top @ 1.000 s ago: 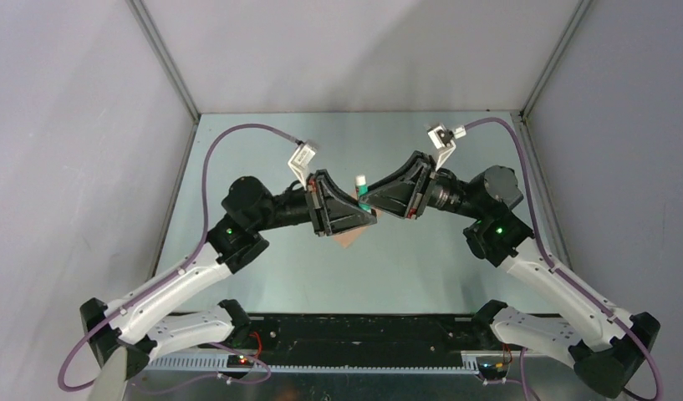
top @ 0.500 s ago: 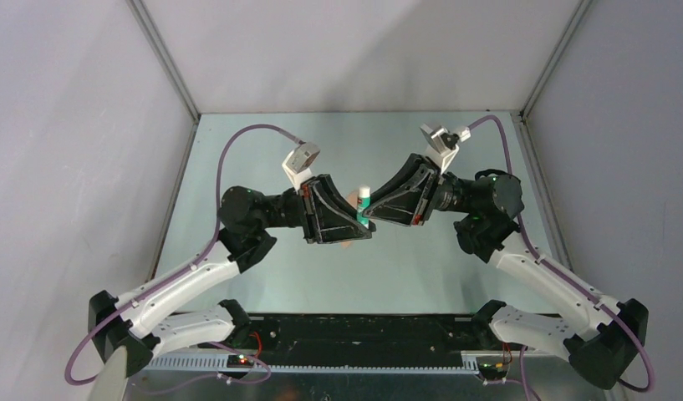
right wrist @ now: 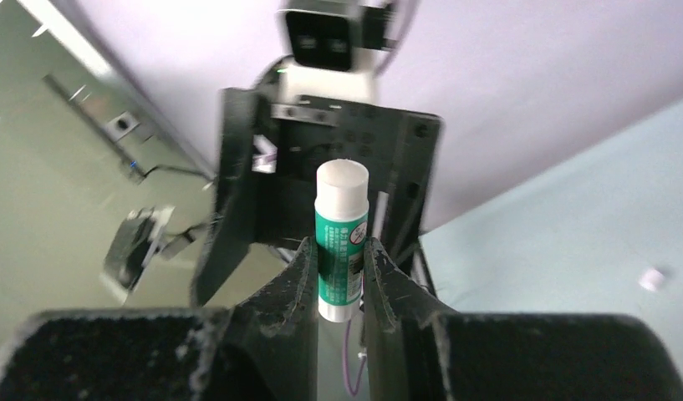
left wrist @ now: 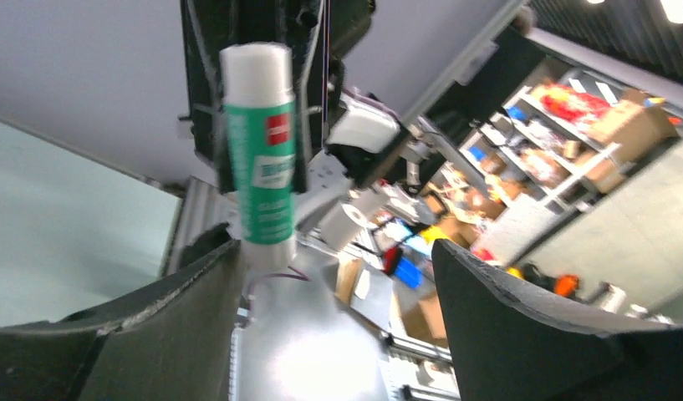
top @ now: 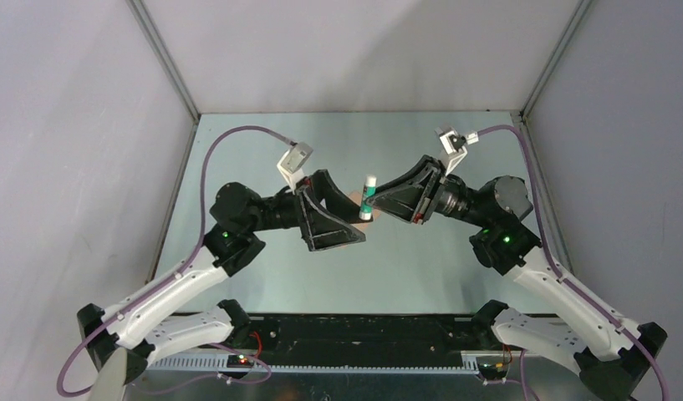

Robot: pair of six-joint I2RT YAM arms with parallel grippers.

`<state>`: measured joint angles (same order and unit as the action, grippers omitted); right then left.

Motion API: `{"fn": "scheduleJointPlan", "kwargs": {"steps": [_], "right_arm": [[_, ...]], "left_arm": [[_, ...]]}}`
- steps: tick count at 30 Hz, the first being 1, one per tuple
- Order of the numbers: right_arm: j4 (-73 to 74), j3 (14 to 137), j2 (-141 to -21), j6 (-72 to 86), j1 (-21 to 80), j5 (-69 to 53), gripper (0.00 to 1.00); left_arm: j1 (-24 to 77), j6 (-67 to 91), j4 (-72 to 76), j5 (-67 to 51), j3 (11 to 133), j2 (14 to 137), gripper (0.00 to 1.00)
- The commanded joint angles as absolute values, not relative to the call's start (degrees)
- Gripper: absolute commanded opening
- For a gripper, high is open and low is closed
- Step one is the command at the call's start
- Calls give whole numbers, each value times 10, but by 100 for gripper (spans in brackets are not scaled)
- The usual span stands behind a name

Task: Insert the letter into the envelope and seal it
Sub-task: Screw the solid glue.

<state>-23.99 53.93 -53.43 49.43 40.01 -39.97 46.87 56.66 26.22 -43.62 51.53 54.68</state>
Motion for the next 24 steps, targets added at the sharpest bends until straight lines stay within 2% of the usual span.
{"fn": "scheduleJointPlan", "kwargs": {"steps": [1,6,11,24], "right_arm": [[-103,555,-514,476,413,-236,0],[11,582,-515,487,452,-88,0],[73,615,-533,500,503,10,0],[82,622,-543,546,517,40,0]], "left_arm": [[463,459,123,-380,579,519,89],[467,367,-67,-264,624,514,90],[487,331,-112,-184,642,519,85],[502,303,-145,-132,641,523,66]]}}
